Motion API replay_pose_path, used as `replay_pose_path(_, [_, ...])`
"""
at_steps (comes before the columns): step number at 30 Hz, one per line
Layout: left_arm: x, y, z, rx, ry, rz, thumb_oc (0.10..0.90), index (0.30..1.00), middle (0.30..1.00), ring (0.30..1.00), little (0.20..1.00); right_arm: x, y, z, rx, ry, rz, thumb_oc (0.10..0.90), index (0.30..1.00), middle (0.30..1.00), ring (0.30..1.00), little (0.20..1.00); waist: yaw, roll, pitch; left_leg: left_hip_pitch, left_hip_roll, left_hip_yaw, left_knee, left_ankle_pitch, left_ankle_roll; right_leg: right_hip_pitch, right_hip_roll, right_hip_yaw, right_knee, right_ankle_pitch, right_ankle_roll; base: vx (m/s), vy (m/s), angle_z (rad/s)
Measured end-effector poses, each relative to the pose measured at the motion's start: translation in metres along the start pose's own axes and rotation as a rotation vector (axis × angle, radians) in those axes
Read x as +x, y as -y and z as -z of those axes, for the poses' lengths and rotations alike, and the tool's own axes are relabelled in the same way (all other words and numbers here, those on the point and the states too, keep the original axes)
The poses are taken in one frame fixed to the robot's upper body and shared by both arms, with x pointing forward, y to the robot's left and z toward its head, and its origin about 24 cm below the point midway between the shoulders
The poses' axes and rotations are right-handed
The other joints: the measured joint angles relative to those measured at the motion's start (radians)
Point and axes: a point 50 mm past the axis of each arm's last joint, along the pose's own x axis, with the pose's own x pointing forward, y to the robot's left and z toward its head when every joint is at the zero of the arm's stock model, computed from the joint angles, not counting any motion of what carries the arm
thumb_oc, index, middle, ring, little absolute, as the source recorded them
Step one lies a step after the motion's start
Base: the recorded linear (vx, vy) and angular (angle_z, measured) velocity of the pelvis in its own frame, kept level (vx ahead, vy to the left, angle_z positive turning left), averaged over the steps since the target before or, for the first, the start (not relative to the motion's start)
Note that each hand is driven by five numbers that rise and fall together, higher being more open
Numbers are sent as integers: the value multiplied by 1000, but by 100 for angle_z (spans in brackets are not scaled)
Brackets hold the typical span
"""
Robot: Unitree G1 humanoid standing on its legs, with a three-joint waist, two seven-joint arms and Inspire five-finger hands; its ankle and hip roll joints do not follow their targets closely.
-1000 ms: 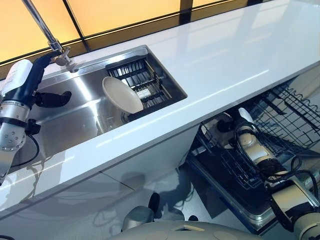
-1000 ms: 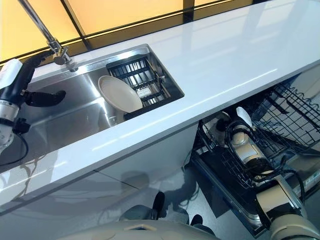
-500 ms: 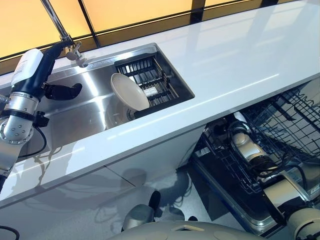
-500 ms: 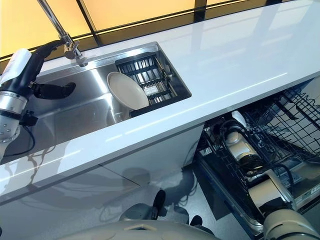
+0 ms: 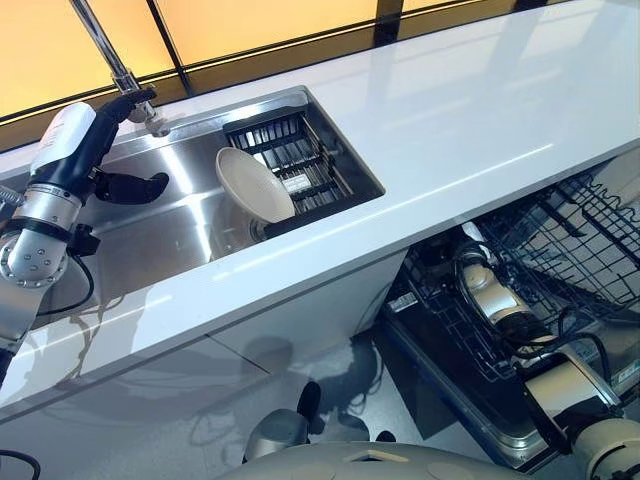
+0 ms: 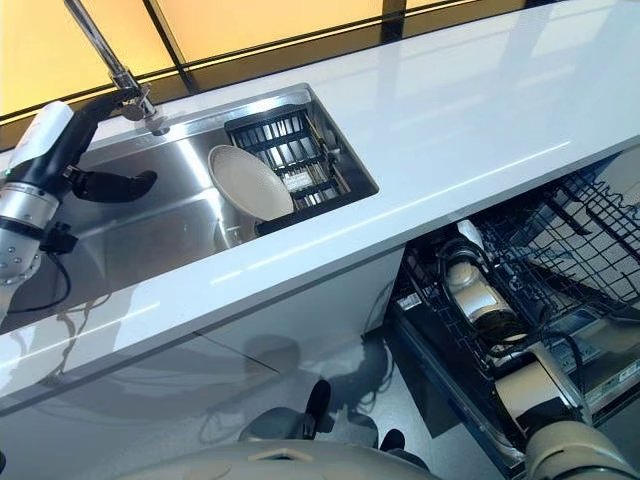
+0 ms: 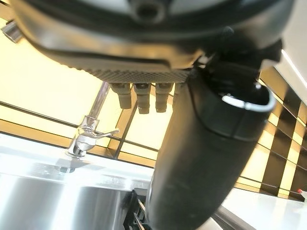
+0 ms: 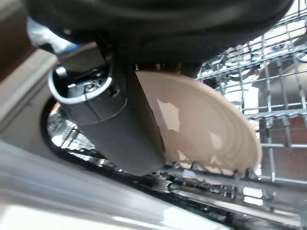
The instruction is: Pick up plates and place into dishwasher.
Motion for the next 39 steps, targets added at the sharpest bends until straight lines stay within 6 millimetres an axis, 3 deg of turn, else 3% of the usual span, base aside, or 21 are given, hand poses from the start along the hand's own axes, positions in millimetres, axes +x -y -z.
replay_pose_path(8, [0,0,0,0,-1,1,800,900,900,900,900,-14,1,-1,98,101,17,800,900,900,900,900,-18,1,1,0,1,25,0,-7,4,-9,0,24,0,0,0,-3,7,-8])
replay_pose_path(14, [-2,1,2,2,-11,13,800,900,900,900,900,-25,5,5,138,147,33,800,900,900,900,900,-53,1,3,1,0,37,0,-10,6,-12,0,31,0,0,0,-9,10,-4])
replay_pose_path(28, [-20,-5,14,56,-61,13,800,900,900,900,900,-44,42,36,162,152,219,800,900,900,900,900,-100,8,12,12,3,75,0,-21,8,-13,-1,57,0,0,1,-2,5,-5])
replay_pose_path(39, [-42,-19,26,301,-57,94,800,900,900,900,900,-62,70,39,176,237,299,800,900,900,900,900,-115,16,19,24,3,96,-1,-29,10,-11,-4,78,0,-1,2,0,9,-5])
